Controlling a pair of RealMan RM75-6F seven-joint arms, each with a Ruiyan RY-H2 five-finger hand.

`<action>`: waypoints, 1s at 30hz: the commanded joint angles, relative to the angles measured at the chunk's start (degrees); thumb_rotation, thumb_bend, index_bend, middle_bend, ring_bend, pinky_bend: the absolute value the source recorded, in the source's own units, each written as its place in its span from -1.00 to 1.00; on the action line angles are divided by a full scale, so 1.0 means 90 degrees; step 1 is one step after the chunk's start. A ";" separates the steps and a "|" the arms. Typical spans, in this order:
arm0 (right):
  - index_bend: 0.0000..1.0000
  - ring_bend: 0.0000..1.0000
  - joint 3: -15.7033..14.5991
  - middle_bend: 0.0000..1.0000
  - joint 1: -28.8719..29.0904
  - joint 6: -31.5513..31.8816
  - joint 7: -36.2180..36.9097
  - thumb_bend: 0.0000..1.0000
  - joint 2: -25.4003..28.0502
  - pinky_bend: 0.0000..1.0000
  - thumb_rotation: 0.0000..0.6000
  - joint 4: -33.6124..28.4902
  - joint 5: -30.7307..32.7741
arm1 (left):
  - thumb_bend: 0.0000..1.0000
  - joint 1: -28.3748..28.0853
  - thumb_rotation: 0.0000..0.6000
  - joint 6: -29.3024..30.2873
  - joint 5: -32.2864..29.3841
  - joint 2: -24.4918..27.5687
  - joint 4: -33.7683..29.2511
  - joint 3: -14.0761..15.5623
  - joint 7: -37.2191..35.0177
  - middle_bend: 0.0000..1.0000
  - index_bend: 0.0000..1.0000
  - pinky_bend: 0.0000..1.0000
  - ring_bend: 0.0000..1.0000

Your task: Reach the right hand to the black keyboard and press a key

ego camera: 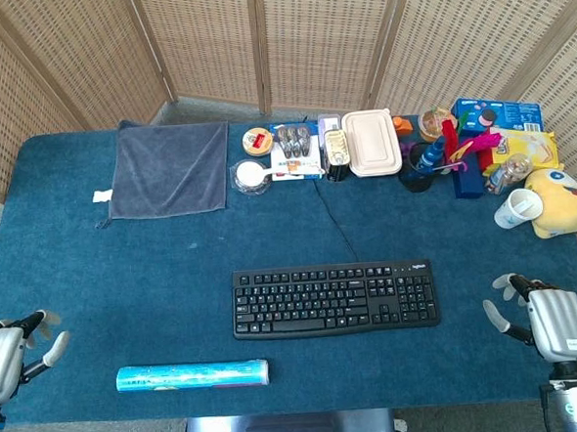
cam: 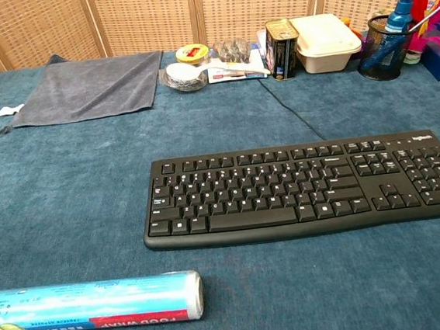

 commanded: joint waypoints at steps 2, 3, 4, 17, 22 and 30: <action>-0.21 0.13 0.0030 0.04 0.0028 -0.0083 -0.0027 -0.27 -0.0041 0.13 -1.00 0.0021 0.0042 | -0.56 -0.0031 -1.00 -0.0052 -0.0057 -0.0019 0.0011 -0.0028 0.0011 0.07 -0.18 -0.21 0.17; -0.21 0.13 0.0034 0.04 0.0039 -0.0121 -0.0037 -0.27 -0.0053 0.13 -1.00 0.0030 0.0058 | -0.56 -0.0041 -1.00 -0.0072 -0.0071 -0.0023 0.0014 -0.0031 0.0015 0.07 -0.18 -0.21 0.17; -0.21 0.13 0.0035 0.04 0.0047 -0.0148 -0.0046 -0.27 -0.0062 0.13 -1.00 0.0038 0.0069 | -0.56 -0.0048 -1.00 -0.0085 -0.0077 -0.0025 0.0014 -0.0033 0.0020 0.07 -0.18 -0.21 0.17; -0.27 0.18 0.0256 0.08 0.0578 -0.0773 -0.0258 -0.27 0.0115 0.11 -1.00 -0.0363 -0.0144 | -0.56 -0.0174 -1.00 -0.0061 0.0023 0.0154 -0.0113 -0.0174 0.0053 0.07 -0.17 -0.21 0.17; -0.30 0.85 0.0443 0.70 0.1010 -0.1472 -0.0673 -0.27 0.0289 0.65 -1.00 -0.0696 0.0214 | -0.56 -0.0272 -1.00 -0.0142 0.0027 0.0237 -0.0168 -0.0236 0.0074 0.07 -0.18 -0.21 0.17; -0.28 1.00 0.0710 1.00 0.1809 -0.3044 -0.1025 -0.26 0.0627 0.93 -1.00 -0.1086 0.1601 | -0.56 -0.0375 -1.00 -0.0257 -0.0031 0.0276 -0.0211 -0.0283 0.0115 0.07 -0.17 -0.22 0.17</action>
